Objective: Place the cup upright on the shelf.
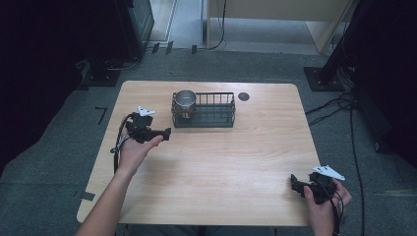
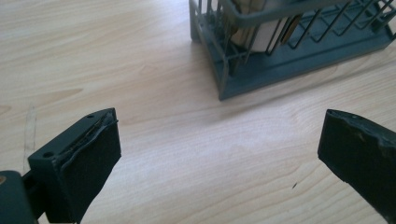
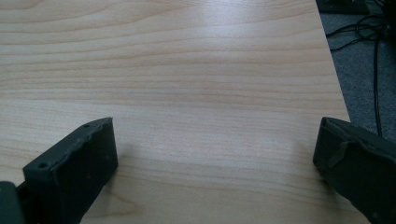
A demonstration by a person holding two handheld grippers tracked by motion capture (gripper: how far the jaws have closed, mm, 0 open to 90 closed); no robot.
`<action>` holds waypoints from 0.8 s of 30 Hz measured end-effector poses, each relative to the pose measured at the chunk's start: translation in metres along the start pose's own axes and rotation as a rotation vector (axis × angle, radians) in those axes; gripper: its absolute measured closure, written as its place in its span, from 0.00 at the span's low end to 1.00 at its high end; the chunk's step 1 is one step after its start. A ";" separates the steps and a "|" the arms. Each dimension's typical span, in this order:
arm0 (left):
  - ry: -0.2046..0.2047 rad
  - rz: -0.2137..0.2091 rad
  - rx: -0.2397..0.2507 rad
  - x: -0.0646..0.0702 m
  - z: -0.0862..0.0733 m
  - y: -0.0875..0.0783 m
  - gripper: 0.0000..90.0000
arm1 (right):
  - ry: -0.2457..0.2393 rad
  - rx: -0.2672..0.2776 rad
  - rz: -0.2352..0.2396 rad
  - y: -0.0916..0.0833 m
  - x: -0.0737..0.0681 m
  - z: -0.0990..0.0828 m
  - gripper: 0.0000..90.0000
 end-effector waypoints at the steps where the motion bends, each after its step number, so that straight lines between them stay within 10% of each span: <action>1: 0.000 0.001 -0.004 -0.001 -0.003 0.000 0.00 | 0.000 0.000 0.000 0.000 0.000 0.000 0.00; 24: -0.072 0.047 -0.005 -0.023 -0.067 -0.018 0.00 | 0.000 0.000 0.000 0.000 0.000 0.000 0.00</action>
Point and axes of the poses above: each handheld gripper's, and its own axes: y roughly forward along the jaws, z roughly out of its top, x roughly to its right, the point moved 5 cm from there along y, roughly forward along the jaws, and after that the axes turned 1 degree about y, right-handed, at the moved point
